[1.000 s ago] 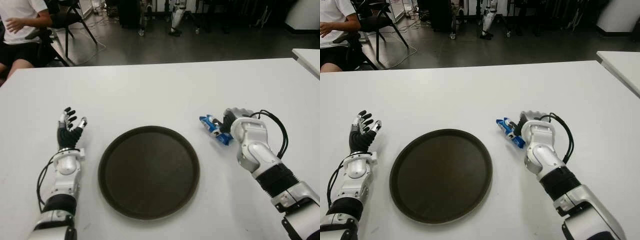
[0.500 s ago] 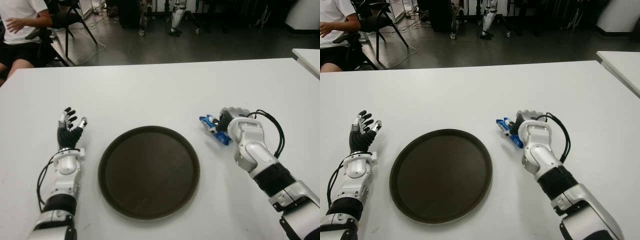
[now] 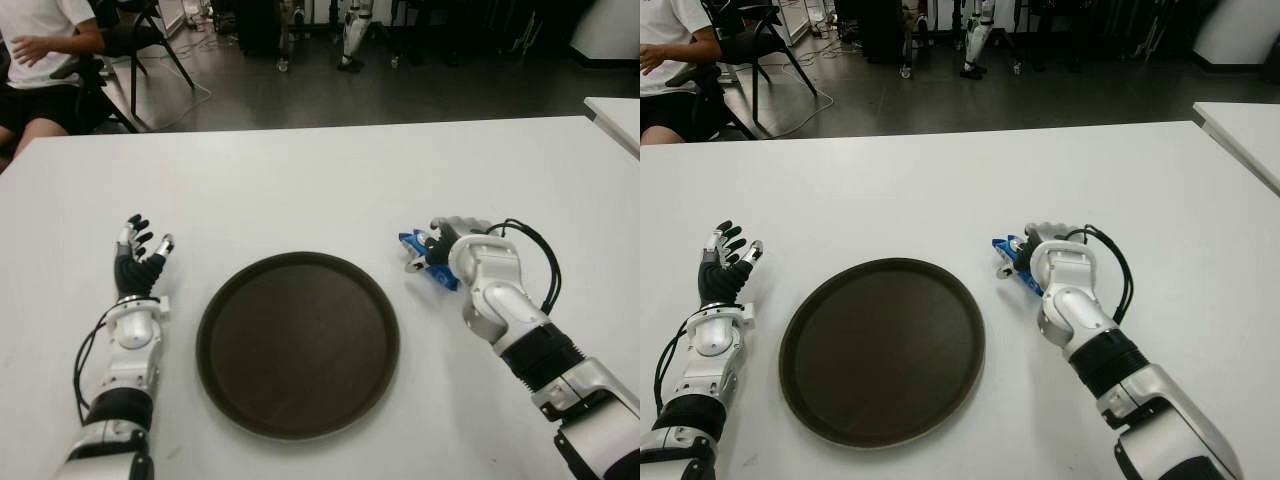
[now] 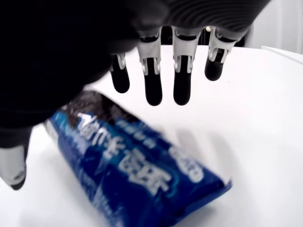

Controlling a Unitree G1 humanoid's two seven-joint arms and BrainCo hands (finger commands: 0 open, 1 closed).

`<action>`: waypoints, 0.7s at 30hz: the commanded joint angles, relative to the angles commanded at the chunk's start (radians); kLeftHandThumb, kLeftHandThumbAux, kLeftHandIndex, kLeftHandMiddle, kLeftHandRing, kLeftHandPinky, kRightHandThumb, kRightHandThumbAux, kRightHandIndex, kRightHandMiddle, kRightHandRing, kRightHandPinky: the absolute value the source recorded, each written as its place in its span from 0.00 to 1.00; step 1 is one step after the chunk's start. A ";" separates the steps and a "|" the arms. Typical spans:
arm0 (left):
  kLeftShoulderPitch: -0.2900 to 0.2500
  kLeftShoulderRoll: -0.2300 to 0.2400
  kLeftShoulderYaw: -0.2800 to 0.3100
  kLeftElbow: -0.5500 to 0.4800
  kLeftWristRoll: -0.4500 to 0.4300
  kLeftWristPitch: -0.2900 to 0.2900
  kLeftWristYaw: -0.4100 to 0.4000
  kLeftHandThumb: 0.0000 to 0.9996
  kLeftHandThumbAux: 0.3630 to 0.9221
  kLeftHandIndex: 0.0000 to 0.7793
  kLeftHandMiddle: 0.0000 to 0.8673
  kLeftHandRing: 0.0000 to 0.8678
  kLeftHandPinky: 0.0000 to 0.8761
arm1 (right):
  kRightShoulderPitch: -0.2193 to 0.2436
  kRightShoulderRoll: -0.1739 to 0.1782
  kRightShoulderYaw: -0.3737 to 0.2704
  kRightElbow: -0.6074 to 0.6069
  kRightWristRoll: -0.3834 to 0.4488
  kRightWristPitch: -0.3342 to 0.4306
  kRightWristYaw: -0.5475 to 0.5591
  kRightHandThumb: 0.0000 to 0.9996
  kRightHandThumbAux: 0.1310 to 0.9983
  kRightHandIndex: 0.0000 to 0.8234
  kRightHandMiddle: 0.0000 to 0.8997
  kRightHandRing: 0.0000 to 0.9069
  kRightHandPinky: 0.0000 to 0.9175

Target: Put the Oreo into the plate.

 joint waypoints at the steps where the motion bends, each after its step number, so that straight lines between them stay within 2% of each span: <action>1: 0.001 0.001 -0.001 -0.001 0.001 0.001 -0.001 0.25 0.56 0.09 0.17 0.14 0.05 | -0.002 0.007 -0.002 0.009 0.003 -0.001 -0.010 0.00 0.43 0.33 0.25 0.18 0.01; 9: 0.000 0.002 -0.001 0.005 0.000 -0.006 -0.003 0.25 0.56 0.09 0.18 0.15 0.07 | -0.015 0.025 -0.010 0.049 0.029 -0.022 -0.033 0.00 0.47 0.40 0.29 0.19 0.01; 12: -0.002 0.005 -0.001 0.012 0.003 -0.012 -0.002 0.25 0.55 0.10 0.18 0.15 0.07 | -0.018 0.031 -0.014 0.061 0.040 -0.030 -0.043 0.00 0.50 0.46 0.36 0.22 0.01; 17: -0.003 0.004 0.002 0.019 -0.002 -0.024 -0.005 0.25 0.53 0.11 0.19 0.16 0.07 | -0.022 0.038 -0.018 0.076 0.059 -0.031 -0.052 0.00 0.52 0.50 0.43 0.23 0.00; 21: -0.004 0.002 0.008 0.024 -0.012 -0.038 -0.011 0.25 0.50 0.12 0.21 0.17 0.07 | -0.026 0.047 -0.019 0.091 0.071 -0.024 -0.056 0.03 0.58 0.65 0.58 0.27 0.05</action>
